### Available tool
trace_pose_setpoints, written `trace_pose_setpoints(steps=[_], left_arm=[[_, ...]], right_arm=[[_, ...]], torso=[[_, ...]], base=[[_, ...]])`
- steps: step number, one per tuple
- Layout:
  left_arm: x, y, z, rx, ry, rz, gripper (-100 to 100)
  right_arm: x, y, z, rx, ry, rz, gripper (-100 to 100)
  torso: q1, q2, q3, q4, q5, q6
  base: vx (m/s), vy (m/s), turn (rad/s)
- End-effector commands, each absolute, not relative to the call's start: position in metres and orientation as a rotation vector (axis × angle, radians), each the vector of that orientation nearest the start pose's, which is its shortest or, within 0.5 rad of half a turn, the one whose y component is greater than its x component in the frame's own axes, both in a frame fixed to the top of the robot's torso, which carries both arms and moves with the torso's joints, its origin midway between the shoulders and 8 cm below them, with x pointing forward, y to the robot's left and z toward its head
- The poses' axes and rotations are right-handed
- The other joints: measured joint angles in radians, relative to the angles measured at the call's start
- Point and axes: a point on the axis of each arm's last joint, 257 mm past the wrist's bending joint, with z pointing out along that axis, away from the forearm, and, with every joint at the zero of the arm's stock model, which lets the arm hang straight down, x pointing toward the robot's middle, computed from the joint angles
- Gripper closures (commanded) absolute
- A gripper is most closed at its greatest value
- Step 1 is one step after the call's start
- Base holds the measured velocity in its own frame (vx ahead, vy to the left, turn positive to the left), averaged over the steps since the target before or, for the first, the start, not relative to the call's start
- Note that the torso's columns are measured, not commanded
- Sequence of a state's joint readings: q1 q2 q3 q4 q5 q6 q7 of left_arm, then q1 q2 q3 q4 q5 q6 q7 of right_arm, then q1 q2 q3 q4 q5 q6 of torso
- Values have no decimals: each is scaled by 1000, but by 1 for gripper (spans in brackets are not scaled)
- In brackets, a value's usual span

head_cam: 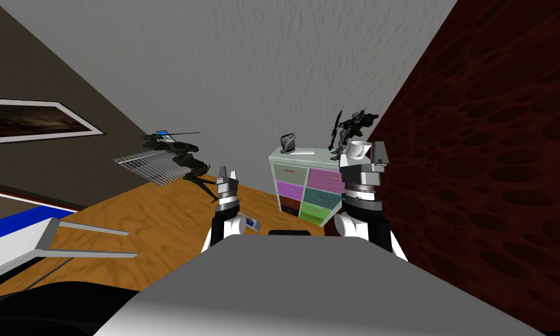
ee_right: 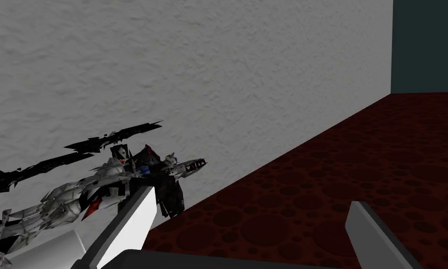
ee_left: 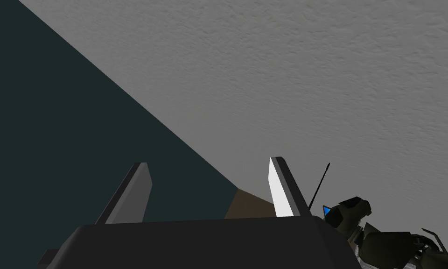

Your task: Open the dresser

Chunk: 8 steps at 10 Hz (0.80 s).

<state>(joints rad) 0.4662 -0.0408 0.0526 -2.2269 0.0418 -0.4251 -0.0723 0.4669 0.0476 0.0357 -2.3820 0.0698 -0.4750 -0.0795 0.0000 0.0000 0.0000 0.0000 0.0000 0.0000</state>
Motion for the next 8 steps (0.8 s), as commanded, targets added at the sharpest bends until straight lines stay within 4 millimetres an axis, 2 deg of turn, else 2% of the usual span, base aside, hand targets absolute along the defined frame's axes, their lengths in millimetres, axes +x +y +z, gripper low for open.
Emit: trace_pose_setpoints(steps=[1, 8], left_arm=[[363, 307, -3, -760, 634, -1200, 0], [363, 307, -3, -759, 633, -1200, 0]], right_arm=[[329, -259, 75, 594, 517, 1398, 0], [329, -259, 75, 594, 517, 1398, 0]], torso=[[0, 40, -82, 41, 0, 0], [0, 544, -1087, 544, 0, 0]], base=[[0, 0, 0], [0, 0, 0]])
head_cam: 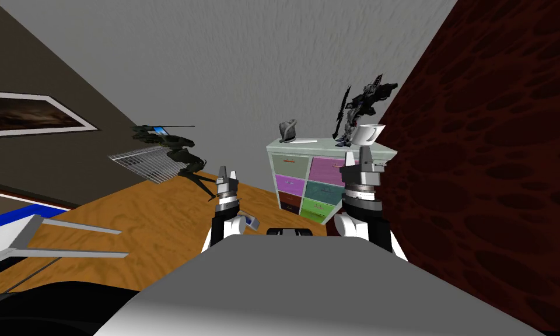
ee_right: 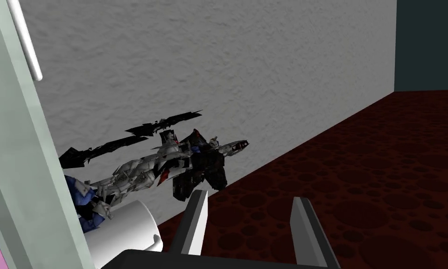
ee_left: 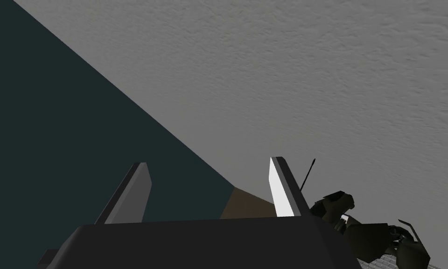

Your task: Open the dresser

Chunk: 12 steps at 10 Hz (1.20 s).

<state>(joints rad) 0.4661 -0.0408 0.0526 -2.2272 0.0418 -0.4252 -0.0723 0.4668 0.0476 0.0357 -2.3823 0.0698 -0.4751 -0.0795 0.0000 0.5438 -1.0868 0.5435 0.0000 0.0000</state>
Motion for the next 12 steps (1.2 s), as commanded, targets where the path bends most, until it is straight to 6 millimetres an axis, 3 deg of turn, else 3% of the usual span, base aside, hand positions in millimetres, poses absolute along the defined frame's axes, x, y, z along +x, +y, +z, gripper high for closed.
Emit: trace_pose_setpoints(steps=[1, 2, 4, 12], left_arm=[[363, 307, -3, -759, 633, -1200, 0], [363, 307, -3, -759, 633, -1200, 0], [363, 307, -3, -760, 634, -1199, 0], [363, 307, -3, -760, 634, -1199, 0]], right_arm=[[329, -259, 75, 594, 517, 1398, 0], [330, -252, 73, 553, 569, 1383, -100], [331, -247, 71, 518, 613, 1367, -100], [338, -232, 53, 239, 867, 1060, -100]], torso=[[0, 74, -148, 74, 0, 0], [0, 148, -295, 148, 0, 0], [1, 190, -384, 190, 0, 0], [0, 194, -389, 195, 0, 0]], base=[[0, 0, 0], [15, 13, -25], [18, 27, -28], [53, 71, -81]])
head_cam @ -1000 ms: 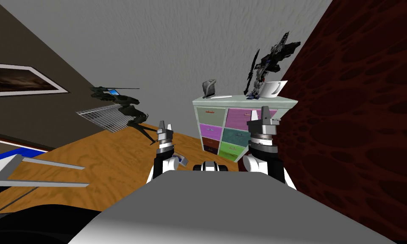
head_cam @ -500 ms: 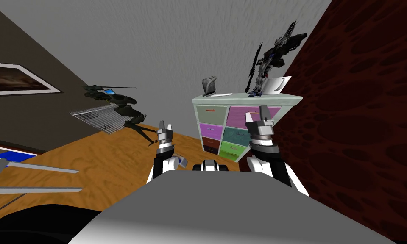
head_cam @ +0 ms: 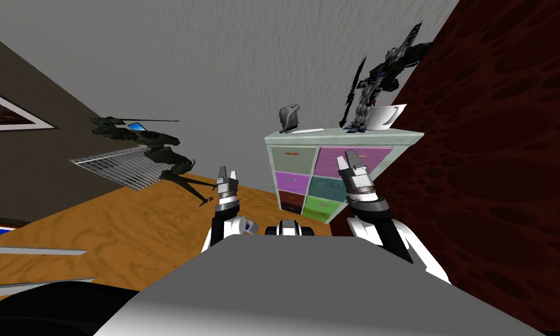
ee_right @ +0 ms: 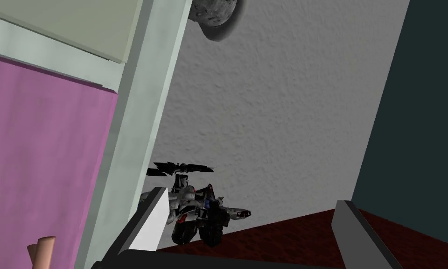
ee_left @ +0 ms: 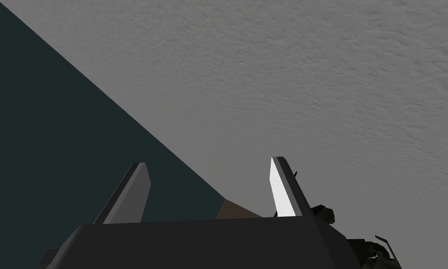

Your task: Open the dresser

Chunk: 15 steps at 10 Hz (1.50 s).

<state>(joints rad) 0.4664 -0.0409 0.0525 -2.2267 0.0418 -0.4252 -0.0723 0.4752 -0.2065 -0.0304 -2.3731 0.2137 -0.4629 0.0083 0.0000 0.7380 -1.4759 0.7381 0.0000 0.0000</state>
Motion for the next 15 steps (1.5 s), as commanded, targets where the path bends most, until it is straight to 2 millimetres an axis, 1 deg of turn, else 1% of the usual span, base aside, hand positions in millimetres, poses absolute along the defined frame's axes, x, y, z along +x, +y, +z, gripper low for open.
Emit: trace_pose_setpoints(steps=[1, 5, 6, 8, 9, 10, 13, 14, 15], left_arm=[[363, 307, -3, -760, 634, -1199, 0], [363, 307, -3, -760, 634, -1200, 0], [363, 307, -3, -760, 634, -1199, 0], [363, 307, -3, -760, 634, -1199, 0], [363, 307, -3, -760, 634, -1199, 0], [363, 307, -3, -760, 634, -1199, 0], [363, 307, -3, -760, 634, -1199, 0], [363, 307, -3, -760, 634, -1199, 0], [363, 307, -3, -760, 634, -1200, 0]], right_arm=[[339, -233, 50, 204, 888, 1006, -100], [343, -240, 42, 73, 954, 773, -100], [343, -239, 41, 66, 958, 764, -100], [346, -245, 36, 1, 986, 638, -100], [347, -249, 33, -30, 999, 576, -100], [347, -248, 33, -37, 1002, 568, -100], [352, -260, 23, -142, 1043, 373, -100], [353, -259, 22, -151, 1047, 362, -100], [355, -264, 18, -192, 1062, 292, -100]], torso=[[0, -1, 0, 0, 0, 0], [0, 0, 0, 0, 0, 0], [0, 0, 0, 0, 0, 0], [-3, 1, 1, 0, -1, 0], [0, 0, 0, 0, 0, 0], [2, -1, -1, 0, 1, 0], [0, 0, 0, 0, 0, 0], [2, -2, -1, -1, 0, 0], [0, 0, 0, 0, 0, 0]], base=[[80, 109, -108], [81, 136, -126], [62, 91, -47], [57, 79, -113], [78, 125, -150], [53, 100, -49], [64, 115, -130], [59, 124, -44], [41, 108, -66]])
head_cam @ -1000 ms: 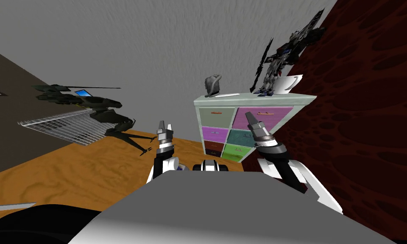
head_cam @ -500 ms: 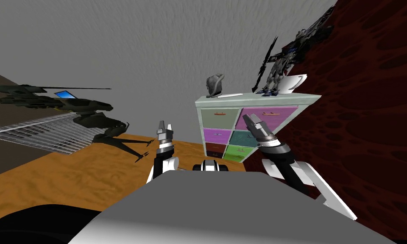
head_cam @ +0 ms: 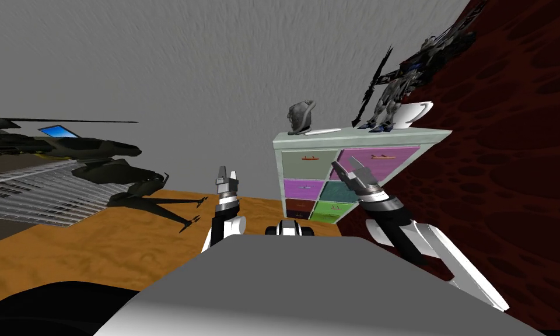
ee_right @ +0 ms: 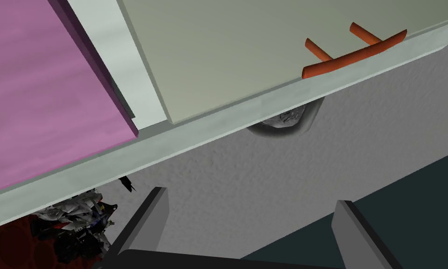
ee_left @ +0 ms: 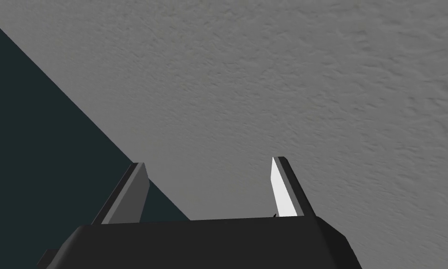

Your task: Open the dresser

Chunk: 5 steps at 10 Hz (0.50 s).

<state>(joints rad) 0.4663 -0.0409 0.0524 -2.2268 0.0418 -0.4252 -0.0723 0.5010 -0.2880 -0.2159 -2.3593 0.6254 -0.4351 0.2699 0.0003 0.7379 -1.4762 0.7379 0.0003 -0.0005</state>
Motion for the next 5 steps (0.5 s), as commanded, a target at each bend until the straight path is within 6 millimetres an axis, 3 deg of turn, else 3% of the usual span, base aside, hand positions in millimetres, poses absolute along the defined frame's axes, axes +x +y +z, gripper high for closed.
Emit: trace_pose_setpoints(steps=[1, 5], left_arm=[[363, 307, -3, -760, 634, -1200, 0], [363, 307, -3, -760, 634, -1199, 0]], right_arm=[[357, -269, 14, -230, 1075, 228, -100], [363, -285, 1, -369, 1115, 14, -100]], torso=[[-1, 1, 1, 0, -1, 1], [-3, 0, 0, 0, -1, 1]], base=[[42, 133, -150], [48, 92, -116]])
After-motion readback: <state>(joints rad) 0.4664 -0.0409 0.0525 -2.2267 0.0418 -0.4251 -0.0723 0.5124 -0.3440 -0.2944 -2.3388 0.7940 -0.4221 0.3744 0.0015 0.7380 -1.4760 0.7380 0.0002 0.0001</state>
